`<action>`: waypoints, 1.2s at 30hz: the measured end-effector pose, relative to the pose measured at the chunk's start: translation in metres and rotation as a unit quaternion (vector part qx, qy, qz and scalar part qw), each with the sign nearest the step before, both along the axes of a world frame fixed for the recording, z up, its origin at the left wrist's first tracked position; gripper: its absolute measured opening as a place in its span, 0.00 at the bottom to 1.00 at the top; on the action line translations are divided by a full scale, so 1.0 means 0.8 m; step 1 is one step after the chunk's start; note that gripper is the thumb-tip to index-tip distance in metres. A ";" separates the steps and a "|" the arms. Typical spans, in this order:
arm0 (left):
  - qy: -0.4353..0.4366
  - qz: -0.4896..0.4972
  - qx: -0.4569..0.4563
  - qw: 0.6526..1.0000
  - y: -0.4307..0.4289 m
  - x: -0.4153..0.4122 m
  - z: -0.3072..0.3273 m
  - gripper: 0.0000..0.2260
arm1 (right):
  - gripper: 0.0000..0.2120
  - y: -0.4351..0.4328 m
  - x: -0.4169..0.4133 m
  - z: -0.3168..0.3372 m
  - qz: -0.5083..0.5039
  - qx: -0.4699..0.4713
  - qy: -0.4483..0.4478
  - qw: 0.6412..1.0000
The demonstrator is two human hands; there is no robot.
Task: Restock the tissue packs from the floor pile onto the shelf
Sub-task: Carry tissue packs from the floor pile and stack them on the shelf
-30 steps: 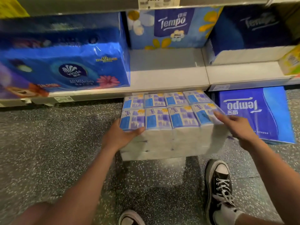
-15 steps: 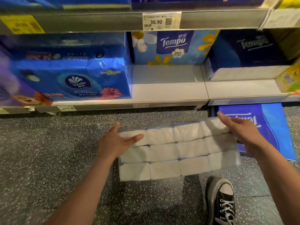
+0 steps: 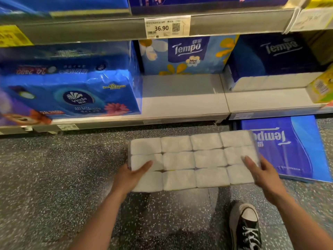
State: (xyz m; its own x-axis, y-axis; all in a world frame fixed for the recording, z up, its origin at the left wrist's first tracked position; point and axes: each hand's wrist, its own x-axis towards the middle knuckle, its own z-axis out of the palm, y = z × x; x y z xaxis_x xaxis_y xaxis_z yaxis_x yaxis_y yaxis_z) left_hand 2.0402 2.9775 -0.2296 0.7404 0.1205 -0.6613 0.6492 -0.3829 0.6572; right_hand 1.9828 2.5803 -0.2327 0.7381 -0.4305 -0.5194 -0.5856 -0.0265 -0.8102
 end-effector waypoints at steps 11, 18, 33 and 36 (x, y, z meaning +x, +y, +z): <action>-0.004 0.119 -0.234 0.965 0.002 -0.040 -0.020 0.42 | 0.36 0.024 -0.006 -0.001 -0.024 0.104 0.009 0.994; -0.042 0.095 -0.242 0.965 0.005 -0.037 -0.006 0.43 | 0.46 0.021 -0.005 0.018 0.003 0.121 0.003 0.993; -0.277 -0.112 -0.040 0.954 0.048 0.053 0.164 0.39 | 0.30 -0.015 0.084 0.207 0.275 -0.164 -0.153 0.935; -0.326 -0.089 -0.025 0.941 0.035 0.082 0.171 0.39 | 0.25 -0.021 0.111 0.201 0.239 -0.234 -0.197 0.921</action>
